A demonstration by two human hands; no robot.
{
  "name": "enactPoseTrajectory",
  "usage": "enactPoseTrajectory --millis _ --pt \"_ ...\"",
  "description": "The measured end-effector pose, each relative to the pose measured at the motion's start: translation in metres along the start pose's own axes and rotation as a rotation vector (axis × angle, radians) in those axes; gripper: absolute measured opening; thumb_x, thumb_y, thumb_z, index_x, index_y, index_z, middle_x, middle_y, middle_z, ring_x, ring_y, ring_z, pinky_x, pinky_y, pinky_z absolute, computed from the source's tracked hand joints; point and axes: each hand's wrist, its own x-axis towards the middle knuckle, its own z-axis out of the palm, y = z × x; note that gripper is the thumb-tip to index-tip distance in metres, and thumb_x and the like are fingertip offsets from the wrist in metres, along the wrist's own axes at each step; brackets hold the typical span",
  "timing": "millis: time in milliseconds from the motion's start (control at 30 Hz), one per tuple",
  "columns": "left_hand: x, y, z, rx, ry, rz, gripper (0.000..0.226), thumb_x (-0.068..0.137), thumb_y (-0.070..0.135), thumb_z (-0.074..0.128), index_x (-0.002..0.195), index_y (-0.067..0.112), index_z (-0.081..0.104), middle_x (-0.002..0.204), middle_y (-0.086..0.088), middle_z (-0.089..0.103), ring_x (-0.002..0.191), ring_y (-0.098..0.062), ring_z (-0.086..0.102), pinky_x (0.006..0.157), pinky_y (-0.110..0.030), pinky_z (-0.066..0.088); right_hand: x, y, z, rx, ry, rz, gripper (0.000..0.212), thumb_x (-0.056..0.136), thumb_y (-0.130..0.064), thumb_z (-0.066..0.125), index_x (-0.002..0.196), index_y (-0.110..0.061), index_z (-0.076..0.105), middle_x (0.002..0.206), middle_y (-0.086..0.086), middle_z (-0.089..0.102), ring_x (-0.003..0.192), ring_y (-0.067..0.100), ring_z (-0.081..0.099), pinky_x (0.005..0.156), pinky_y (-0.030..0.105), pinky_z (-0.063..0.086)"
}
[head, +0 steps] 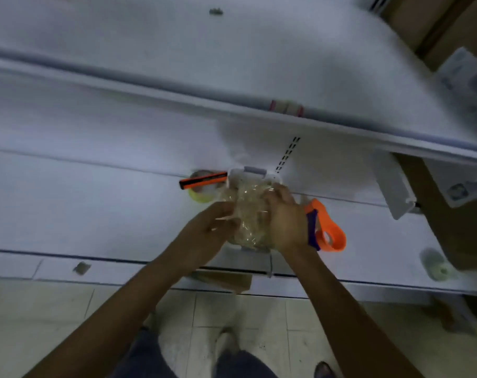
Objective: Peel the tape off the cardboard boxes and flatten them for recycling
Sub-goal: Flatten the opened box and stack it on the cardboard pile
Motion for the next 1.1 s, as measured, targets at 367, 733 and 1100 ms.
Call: enactPoseTrajectory --millis 367,733,1100 --pt "-0.037 -0.022 0.050 0.047 0.289 -0.029 0.014 0.095 0.035 0.050 0.106 0.045 0.049 0.107 0.029 0.052 0.097 0.005 0.054 0.073 -0.004 0.039 0.033 0.025 -0.008 0.643 -0.110 0.405 0.037 0.085 -0.050 0.061 0.103 -0.019 0.068 0.097 -0.001 0.068 0.094 0.020 0.064 0.082 0.030 0.051" --pt "-0.097 0.000 -0.001 0.557 0.520 0.302 0.046 0.096 0.042 0.048 0.140 0.032 0.038 0.134 0.024 0.040 0.119 0.013 0.033 0.093 0.005 0.023 -0.075 -0.076 -0.006 0.638 0.165 -0.381 0.024 0.086 -0.009 0.068 0.110 -0.004 0.066 0.111 0.007 0.067 0.104 0.007 0.059 0.090 0.013 0.046" --pt "-0.250 0.099 -0.173 1.244 0.933 0.625 0.059 0.096 0.038 0.042 0.149 0.017 0.027 0.154 0.008 0.027 0.144 -0.010 0.022 0.112 -0.026 0.026 -0.096 -0.325 -0.110 0.660 0.406 -1.170 0.026 0.092 -0.016 0.059 0.114 -0.005 0.066 0.115 0.009 0.065 0.110 0.018 0.059 0.094 0.027 0.048"
